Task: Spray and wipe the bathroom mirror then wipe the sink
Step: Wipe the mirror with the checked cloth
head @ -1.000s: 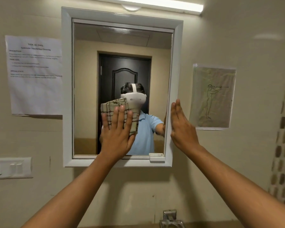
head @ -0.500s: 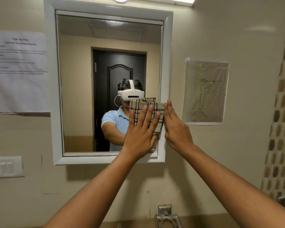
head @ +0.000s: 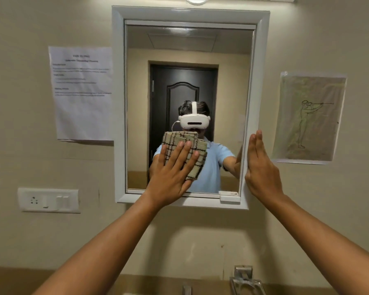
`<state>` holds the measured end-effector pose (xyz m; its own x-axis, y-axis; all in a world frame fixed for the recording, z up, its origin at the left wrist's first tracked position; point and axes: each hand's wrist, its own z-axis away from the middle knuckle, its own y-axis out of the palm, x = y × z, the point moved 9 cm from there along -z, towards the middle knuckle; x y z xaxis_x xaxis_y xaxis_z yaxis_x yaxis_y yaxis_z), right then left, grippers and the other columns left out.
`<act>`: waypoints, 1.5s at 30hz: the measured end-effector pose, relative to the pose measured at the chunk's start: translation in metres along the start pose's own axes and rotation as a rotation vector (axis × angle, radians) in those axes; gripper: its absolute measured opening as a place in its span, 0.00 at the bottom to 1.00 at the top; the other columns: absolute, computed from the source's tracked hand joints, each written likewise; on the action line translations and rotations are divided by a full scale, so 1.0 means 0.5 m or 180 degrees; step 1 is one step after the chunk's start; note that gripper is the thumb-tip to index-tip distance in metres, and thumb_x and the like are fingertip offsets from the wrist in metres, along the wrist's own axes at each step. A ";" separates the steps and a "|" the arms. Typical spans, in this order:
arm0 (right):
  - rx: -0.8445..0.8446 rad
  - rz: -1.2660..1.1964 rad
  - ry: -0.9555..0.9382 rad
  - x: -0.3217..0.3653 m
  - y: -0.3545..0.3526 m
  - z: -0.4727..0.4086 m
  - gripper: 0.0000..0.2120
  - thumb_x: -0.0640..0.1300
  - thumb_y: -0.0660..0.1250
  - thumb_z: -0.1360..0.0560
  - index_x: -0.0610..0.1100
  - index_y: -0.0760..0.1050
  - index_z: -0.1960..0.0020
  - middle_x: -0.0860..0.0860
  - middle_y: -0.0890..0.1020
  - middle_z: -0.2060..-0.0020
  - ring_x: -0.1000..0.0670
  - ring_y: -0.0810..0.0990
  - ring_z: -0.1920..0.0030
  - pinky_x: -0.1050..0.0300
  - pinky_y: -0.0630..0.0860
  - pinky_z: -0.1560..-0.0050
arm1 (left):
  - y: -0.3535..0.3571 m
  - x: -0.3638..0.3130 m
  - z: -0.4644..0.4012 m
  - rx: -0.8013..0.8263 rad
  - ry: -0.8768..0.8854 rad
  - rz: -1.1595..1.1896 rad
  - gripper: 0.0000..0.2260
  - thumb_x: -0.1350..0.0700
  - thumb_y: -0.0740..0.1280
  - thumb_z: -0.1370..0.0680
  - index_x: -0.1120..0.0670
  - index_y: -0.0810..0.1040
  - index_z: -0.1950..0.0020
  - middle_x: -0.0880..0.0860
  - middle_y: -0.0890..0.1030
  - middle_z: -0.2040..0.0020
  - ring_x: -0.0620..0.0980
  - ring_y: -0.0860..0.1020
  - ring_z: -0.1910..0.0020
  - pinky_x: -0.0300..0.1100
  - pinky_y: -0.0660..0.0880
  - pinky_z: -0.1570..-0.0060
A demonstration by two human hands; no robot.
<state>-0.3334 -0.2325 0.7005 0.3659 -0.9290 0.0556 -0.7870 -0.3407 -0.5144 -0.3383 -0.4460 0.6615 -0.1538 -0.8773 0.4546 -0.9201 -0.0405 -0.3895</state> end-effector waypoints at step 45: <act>-0.0012 0.0048 -0.0038 -0.007 0.004 0.009 0.42 0.28 0.58 0.29 0.40 0.43 0.21 0.46 0.43 0.21 0.41 0.78 0.42 0.66 0.55 0.72 | 0.007 -0.144 -0.054 -0.0096 -0.0217 0.0633 0.32 0.46 0.55 0.19 0.55 0.45 0.19 0.59 0.44 0.19 0.58 0.42 0.20 0.63 0.42 0.25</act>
<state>-0.3342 -0.2295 0.6955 0.3597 -0.9323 0.0377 -0.7944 -0.3272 -0.5118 -0.3400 -0.3702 0.6491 -0.3096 -0.8970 0.3155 -0.8846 0.1500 -0.4415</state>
